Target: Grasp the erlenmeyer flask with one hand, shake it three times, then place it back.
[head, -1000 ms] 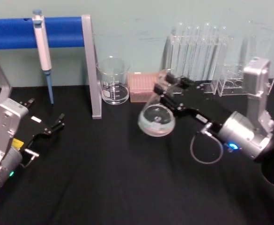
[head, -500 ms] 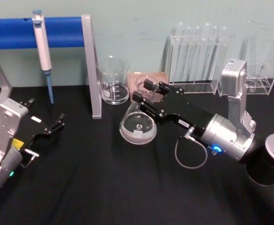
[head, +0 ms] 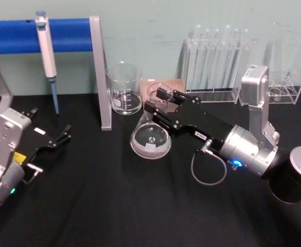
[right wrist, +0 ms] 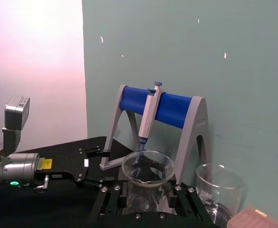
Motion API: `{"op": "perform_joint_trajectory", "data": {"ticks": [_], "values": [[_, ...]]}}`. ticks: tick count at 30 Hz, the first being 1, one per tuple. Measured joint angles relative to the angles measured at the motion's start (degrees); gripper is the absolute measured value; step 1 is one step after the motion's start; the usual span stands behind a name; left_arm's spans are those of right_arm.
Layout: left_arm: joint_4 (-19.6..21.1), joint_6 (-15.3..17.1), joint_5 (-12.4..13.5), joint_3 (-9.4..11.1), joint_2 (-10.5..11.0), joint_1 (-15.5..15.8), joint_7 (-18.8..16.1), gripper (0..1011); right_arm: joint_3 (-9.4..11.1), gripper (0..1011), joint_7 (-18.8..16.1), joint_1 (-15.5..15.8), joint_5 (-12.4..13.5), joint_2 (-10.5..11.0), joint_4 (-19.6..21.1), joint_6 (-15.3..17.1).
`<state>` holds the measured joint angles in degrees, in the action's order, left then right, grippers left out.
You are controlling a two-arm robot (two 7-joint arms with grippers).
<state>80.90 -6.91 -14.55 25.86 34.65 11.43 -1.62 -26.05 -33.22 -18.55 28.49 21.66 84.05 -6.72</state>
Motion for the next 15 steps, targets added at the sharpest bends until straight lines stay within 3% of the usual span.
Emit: {"op": "perform_joint_trajectory", "data": {"ticks": [15], "values": [[0.0,0.0,0.0,0.0,0.0,0.0,0.0,1001,-0.5,453,-0.1,-0.6,0.2,0.2,-0.8,-0.2]]}}
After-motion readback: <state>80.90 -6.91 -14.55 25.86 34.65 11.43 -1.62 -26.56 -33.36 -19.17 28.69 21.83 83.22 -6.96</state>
